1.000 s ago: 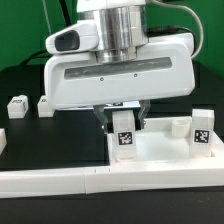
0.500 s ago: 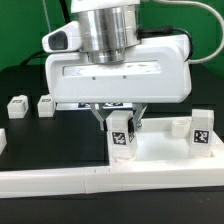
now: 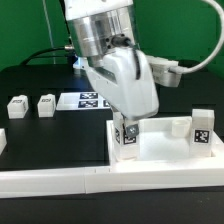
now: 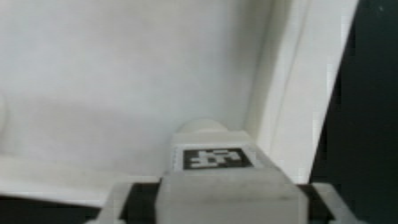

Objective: Assemble square table

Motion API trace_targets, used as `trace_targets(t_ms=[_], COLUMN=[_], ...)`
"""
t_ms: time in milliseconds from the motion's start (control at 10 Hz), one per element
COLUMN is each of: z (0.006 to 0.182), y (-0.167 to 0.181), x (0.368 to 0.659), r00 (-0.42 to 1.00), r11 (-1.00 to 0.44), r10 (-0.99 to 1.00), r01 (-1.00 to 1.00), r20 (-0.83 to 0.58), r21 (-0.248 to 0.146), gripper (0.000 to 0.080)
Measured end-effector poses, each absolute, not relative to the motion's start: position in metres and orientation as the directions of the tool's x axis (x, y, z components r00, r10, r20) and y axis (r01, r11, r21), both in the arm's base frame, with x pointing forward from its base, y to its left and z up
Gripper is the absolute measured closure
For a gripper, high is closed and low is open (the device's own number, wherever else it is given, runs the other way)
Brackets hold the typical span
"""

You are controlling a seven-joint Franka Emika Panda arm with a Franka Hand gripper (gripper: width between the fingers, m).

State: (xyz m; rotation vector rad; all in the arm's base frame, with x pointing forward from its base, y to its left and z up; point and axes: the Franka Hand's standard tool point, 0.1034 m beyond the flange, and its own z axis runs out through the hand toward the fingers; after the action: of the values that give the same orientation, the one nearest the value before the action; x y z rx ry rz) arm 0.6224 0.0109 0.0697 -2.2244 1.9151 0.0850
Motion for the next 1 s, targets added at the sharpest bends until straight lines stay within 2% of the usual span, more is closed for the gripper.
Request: trace_targets(t_ms=[100,300,400,500,600,700,1000], z=[0.0694,0.0693,0.0688,0.0676,0.0675,0.0672,0.0659], y=[0.0126,0.0125,0.0123,0.0125,0.0120,0.0129,0.0135], x=[0.6227,0.6227,0.6219,0.6194,0.6194,0.6199,0.6190], r00=[0.058,0.054,0.127,0.270,0.445,0.547,0.699], r11=[-0.039,-0.035,-0.108,-0.253,-0.430,-0.533,-0.684], r10=[-0.980,-0.981,-0.976,-0.949,-0.886,-0.830,-0.711], r01=[-0.994,-0.994,-0.988,-0.961,-0.893,-0.835,-0.713], r20=[-0.188,-0.189,-0.179,-0.163,-0.132,-0.110,-0.078], r21=[-0.102,-0.101,-0.109,-0.116,-0.129,-0.136,-0.153], gripper=[0.0509,0.0499,0.0499,0.0324,0.0324,0.0185,0.0151])
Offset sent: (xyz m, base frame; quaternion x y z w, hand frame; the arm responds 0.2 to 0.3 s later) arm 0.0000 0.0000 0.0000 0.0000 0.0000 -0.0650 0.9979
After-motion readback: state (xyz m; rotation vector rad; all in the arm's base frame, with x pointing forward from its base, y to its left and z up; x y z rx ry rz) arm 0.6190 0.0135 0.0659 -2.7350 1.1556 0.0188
